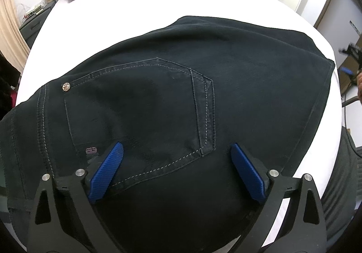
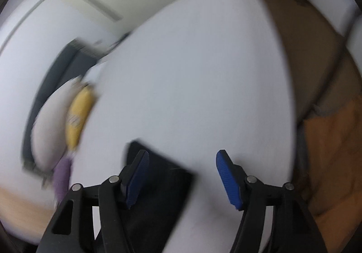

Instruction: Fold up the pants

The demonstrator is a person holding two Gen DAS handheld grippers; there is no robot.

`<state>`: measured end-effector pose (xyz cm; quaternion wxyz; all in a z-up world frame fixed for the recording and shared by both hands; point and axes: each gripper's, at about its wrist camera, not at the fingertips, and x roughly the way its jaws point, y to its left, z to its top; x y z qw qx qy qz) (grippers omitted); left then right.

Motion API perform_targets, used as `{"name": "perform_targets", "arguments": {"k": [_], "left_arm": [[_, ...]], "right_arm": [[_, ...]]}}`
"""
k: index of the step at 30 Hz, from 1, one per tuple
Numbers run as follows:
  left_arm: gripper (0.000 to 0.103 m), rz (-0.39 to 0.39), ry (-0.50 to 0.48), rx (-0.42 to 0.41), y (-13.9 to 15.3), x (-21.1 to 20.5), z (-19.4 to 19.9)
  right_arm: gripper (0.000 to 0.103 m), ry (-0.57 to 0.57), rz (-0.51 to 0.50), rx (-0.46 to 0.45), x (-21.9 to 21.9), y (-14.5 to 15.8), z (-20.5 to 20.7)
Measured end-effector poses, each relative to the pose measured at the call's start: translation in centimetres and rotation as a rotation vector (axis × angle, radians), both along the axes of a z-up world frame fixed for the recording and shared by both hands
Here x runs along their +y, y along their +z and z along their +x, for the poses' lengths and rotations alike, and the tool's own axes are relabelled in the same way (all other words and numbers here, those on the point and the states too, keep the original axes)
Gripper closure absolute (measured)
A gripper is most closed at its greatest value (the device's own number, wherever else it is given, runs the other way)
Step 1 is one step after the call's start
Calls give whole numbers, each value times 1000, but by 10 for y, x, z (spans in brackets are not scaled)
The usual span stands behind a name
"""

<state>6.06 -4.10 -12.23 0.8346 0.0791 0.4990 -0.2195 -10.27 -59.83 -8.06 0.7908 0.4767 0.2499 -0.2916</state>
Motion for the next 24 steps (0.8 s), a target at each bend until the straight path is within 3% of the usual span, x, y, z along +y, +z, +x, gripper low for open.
{"name": "perform_targets", "arguments": {"k": [2,4,5,8,12,14,16,17,18,20,21,23,24], "left_arm": [[3,4,-2,0,0,-3,1],[2,5,0,2,0,-5,2],[1,6,1,2,0,-6,2],[1,9,4,0,1,-8,2],[1,7,4,4,0,-11,4],[0,6,3,6,0,-11,4],[0,6,2,6,-1,-12,5],[0,7,1,6,-1,-12,6],[0,7,1,5,-1,-13,7],[0,8,2,6,-1,-13,8],[0,5,3,5,-1,-13,8],[0,0,3,3,-1,-12,7],[0,0,3,1,0,-12,7]], "right_arm": [[48,189,4,-39,6,12,26],[48,437,28,-5,21,21,73],[51,500,40,12,26,22,89],[51,607,81,70,33,16,133],[52,685,286,201,28,-48,182],[79,651,294,194,15,-71,193],[85,545,228,93,-9,-70,191],[98,414,177,46,-30,-72,181],[103,326,171,37,-42,-75,173],[103,255,229,-6,-54,-80,165],[103,242,156,33,-50,-69,162],[85,178,-148,146,-29,-31,151],[82,162,-182,126,-25,-23,142]]}}
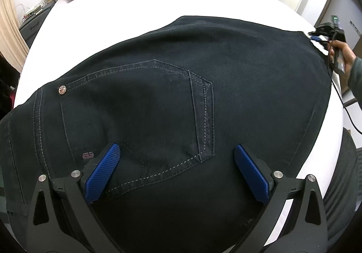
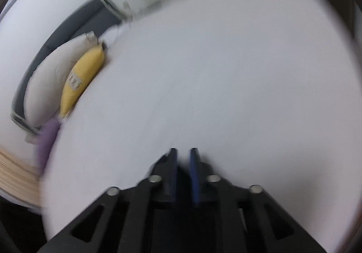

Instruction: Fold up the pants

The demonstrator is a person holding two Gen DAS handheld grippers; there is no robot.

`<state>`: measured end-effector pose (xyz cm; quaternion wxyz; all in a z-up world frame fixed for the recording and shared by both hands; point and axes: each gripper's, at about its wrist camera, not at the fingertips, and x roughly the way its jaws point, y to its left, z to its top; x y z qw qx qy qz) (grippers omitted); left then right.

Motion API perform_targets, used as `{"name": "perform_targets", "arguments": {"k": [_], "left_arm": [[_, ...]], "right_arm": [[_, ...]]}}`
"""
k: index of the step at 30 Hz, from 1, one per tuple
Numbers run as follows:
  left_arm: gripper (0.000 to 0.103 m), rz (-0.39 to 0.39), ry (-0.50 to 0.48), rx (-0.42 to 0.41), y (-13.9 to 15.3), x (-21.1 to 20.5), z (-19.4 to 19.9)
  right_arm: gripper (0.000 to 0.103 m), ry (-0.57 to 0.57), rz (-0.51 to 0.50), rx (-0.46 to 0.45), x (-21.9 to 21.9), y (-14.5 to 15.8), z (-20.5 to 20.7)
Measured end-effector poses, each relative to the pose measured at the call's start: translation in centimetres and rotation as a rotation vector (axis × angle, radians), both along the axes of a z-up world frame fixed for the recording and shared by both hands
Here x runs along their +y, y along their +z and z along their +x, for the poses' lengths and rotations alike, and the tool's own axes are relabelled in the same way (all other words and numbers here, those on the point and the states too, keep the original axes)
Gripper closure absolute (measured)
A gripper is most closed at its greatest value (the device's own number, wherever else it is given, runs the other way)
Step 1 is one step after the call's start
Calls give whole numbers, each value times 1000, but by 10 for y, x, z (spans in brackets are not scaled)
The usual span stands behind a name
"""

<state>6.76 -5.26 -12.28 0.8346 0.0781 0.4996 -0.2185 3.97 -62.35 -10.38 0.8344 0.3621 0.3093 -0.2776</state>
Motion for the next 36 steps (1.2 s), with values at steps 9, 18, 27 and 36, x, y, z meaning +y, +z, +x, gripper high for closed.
{"name": "perform_targets", "arguments": {"k": [9,18,27,36], "left_arm": [[0,-6,3,-3,0,3,-3],[0,-54,58,-26,14,33,-19],[0,-120,188,-111,42,72,27],[3,-61,244,-47,8,120,20]], "right_arm": [[50,309,371,-158,48,-26,-55],[74,-12,188,-77,19,4,-113],[56,924,390,-71,301,28,44],[103,863,571,77,349,-80,135]]}}
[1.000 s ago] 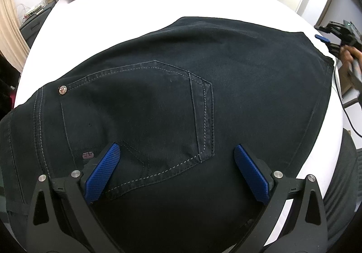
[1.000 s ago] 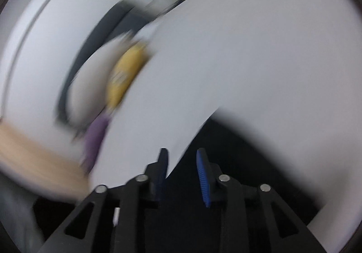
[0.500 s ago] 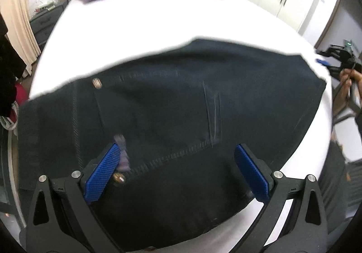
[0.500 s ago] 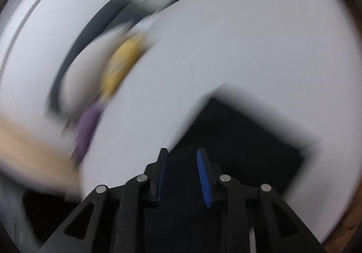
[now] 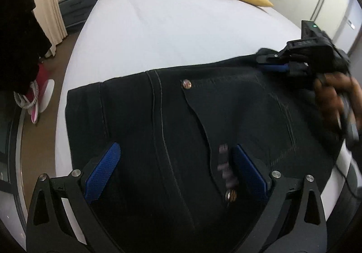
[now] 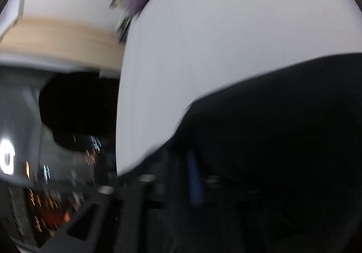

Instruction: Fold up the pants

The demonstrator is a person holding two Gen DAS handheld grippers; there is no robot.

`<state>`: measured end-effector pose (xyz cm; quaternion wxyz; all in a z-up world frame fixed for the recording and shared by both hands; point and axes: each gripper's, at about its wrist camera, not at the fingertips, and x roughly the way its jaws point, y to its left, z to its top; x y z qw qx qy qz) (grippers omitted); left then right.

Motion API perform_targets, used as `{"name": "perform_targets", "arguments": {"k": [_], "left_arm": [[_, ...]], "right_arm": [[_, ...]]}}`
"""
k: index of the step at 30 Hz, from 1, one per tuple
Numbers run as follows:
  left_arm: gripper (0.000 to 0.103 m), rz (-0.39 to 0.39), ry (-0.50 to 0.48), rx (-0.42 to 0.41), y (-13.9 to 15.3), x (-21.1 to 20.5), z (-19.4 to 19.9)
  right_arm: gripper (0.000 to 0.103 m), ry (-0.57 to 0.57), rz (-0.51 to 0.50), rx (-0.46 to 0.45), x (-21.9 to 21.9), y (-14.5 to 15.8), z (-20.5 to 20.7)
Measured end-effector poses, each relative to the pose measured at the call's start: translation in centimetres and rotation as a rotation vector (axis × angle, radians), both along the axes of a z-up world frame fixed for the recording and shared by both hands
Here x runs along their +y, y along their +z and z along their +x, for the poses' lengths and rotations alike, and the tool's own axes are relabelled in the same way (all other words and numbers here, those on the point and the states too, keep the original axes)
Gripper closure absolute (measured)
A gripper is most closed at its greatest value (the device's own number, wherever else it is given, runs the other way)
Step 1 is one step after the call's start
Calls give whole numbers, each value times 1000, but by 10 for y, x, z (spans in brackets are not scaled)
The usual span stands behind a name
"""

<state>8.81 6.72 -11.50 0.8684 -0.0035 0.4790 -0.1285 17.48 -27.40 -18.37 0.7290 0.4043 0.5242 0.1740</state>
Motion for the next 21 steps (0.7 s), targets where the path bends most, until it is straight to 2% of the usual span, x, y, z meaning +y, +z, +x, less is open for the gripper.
{"name": "perform_targets", "arguments": {"k": [2,4,5,7,9,10,11,13,14,15,16,17,20,21], "left_arm": [[2,15,-3,-13,1,0,-5],[2,21,3,-18,2,-2,-5],[2,24,8,-20,3,-2,-5],[2,31,30,-26,7,-4,-10],[2,1,39,-35,15,-7,-18],[2,-3,37,-36,16,-10,-24],[2,2,26,-32,16,-16,-25],[2,34,3,-19,14,-28,-26],[2,52,-5,-11,12,-34,-26],[2,70,-9,-4,10,-39,-25],[2,78,-11,-1,9,-44,-24],[2,77,-11,3,10,-45,-25],[2,90,-2,13,11,-49,-21],[2,94,1,15,12,-50,-21]], "right_arm": [[103,-136,-16,-22,-35,-4,-4],[102,-289,-128,-26,-77,13,-20],[87,-331,-170,-27,-86,19,-45],[69,-342,-182,-62,-99,42,-79],[54,-278,-92,-129,-89,58,-119],[44,-242,-83,-148,-86,60,-133],[42,-226,-110,-159,-88,57,-152],[43,-270,-155,-128,-101,40,-173],[67,-350,-92,-106,-133,27,-187],[81,-407,-8,-92,-155,15,-201],[98,-460,27,-68,-175,8,-216],[103,-544,2,-70,-206,11,-237],[103,-745,-150,-97,-275,25,-290],[103,-809,-158,-89,-289,23,-302]]}}
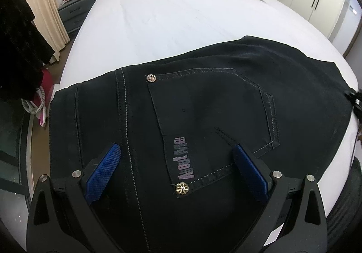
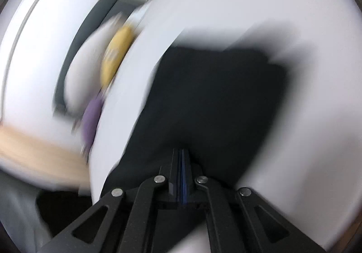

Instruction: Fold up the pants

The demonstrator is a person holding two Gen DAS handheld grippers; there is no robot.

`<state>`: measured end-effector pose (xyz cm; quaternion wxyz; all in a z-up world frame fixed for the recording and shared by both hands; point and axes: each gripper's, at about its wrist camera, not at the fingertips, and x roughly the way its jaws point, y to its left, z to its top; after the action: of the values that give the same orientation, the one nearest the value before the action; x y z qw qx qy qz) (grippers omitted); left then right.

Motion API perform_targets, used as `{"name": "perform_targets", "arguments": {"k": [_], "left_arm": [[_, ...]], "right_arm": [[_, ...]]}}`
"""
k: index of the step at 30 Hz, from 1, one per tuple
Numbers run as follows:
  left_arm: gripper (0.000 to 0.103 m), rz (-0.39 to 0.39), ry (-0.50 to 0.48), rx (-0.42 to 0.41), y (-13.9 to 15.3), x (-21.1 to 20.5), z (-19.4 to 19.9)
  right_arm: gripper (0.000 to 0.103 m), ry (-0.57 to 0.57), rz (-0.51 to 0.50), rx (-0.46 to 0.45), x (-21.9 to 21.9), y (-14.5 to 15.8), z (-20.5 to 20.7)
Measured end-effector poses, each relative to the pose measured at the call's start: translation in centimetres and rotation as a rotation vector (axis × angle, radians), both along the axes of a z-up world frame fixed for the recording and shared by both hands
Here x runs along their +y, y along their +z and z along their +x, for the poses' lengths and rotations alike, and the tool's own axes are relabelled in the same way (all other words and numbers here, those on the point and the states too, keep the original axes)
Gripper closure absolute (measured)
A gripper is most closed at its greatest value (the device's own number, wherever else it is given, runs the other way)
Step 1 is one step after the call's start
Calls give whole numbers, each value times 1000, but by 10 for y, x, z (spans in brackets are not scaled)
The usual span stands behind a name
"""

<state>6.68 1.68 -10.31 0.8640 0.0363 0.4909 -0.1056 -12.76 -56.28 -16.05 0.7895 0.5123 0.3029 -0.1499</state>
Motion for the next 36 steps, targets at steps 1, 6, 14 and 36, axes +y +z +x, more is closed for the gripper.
{"name": "perform_targets", "arguments": {"k": [1,6,14,36], "left_arm": [[2,2,0,1,-1,-2,-1],[2,-28,-45,-28,10,-25,-3],[1,-99,-197,-71,21,-96,5],[3,-155,-245,91,-14,-154,62]], "right_arm": [[103,-54,-3,8,-15,4,-15],[46,-118,-53,16,-38,32,-80],[44,-91,103,-97,-9,11,-41],[90,-89,182,-170,-45,4,36]]}}
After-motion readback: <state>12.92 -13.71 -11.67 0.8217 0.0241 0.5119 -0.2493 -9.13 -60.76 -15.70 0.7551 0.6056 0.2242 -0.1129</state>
